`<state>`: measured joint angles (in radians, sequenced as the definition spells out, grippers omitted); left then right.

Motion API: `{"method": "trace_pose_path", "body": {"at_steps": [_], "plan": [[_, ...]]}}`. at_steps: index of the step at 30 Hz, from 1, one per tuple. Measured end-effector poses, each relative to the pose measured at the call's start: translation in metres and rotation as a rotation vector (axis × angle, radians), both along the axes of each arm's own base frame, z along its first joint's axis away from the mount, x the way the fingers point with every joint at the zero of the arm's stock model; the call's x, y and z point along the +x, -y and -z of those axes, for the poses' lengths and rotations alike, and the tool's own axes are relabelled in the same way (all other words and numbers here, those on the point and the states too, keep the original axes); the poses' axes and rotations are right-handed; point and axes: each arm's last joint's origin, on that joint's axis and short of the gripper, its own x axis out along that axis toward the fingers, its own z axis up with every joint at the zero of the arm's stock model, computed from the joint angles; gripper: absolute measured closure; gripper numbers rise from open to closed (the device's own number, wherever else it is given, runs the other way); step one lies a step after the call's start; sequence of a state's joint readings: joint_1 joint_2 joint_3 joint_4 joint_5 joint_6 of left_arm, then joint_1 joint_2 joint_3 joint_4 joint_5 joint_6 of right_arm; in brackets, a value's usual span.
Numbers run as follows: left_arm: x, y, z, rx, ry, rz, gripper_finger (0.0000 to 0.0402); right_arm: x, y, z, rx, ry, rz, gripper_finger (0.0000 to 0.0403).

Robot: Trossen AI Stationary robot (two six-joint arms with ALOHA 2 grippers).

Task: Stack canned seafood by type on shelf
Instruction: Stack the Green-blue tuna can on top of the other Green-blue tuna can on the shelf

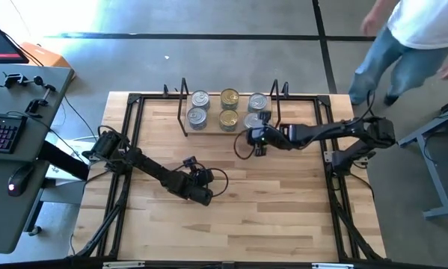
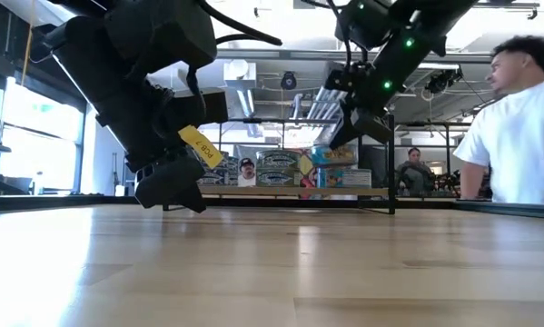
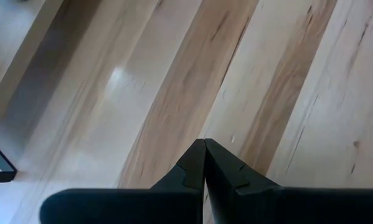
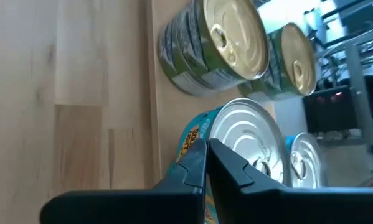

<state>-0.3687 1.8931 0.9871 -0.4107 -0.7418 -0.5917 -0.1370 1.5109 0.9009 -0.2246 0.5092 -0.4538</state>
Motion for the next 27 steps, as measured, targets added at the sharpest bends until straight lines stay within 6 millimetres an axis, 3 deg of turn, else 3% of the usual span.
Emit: {"method": "trace_pose_path", "body": {"at_steps": [7,27], "plan": [[0.000,0.000,0.000,0.000,0.001,0.000,0.0401,-0.005,0.011,0.003,0.027,-0.029,0.031,0.0403],[0.001,0.000,0.000,-0.005,0.013,0.000,0.0402,-0.013,0.012,0.007,0.021,-0.079,0.140,0.0402]]}}
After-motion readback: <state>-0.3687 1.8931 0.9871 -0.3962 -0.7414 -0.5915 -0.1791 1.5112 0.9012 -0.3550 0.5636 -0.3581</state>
